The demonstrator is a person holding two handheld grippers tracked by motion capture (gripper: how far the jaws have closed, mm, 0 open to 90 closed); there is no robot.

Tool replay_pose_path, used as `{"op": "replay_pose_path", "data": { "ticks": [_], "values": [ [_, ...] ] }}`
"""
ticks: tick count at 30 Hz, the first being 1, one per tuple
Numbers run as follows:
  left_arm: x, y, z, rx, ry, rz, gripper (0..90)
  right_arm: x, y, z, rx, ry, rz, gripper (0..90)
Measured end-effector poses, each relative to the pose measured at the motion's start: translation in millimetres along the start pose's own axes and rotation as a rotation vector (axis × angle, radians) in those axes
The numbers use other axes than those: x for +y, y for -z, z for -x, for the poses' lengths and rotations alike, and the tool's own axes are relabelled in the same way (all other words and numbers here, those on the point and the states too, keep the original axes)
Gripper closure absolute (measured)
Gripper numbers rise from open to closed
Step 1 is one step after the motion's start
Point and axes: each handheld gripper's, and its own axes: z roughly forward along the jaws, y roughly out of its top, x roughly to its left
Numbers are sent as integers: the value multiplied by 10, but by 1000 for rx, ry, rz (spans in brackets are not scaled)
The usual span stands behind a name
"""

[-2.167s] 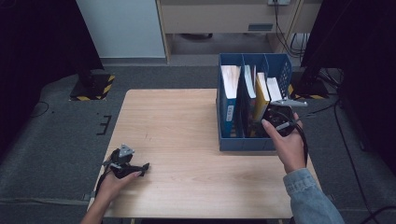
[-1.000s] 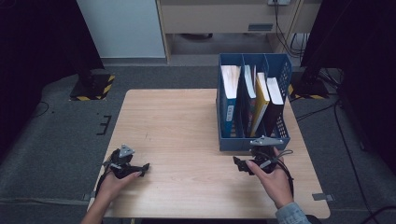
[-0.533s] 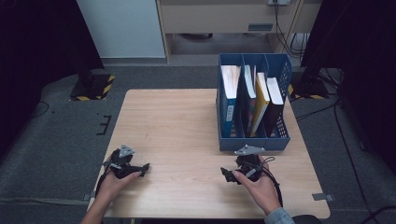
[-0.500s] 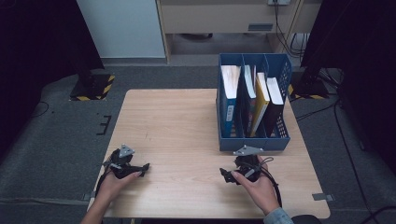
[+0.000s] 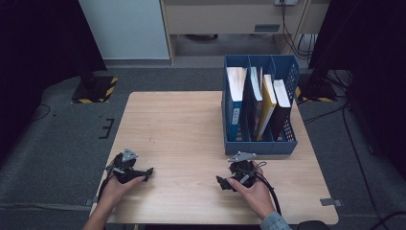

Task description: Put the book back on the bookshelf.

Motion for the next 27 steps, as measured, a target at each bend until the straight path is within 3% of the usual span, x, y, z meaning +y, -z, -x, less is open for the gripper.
{"op": "replay_pose_path", "data": {
  "ticks": [11, 17, 20, 23, 27],
  "values": [
    [0, 1, 0, -2, -2, 0, 0, 5, -288, -74, -25, -40, -49, 100],
    [0, 1, 0, -2, -3, 0, 0, 2, -365, -101, -56, -36, -4, 90],
    [0, 1, 0, -3, -3, 0, 0, -17, -421, -151, -101, 12, 15, 61],
    [-1, 2, -1, -4, -5, -1, 0, -39, -465, -162, -100, 19, 51, 29],
    [-2, 4, -4, -6, -10, -2, 0, -37, -466, -149, -98, 20, 49, 22]
  ]
}}
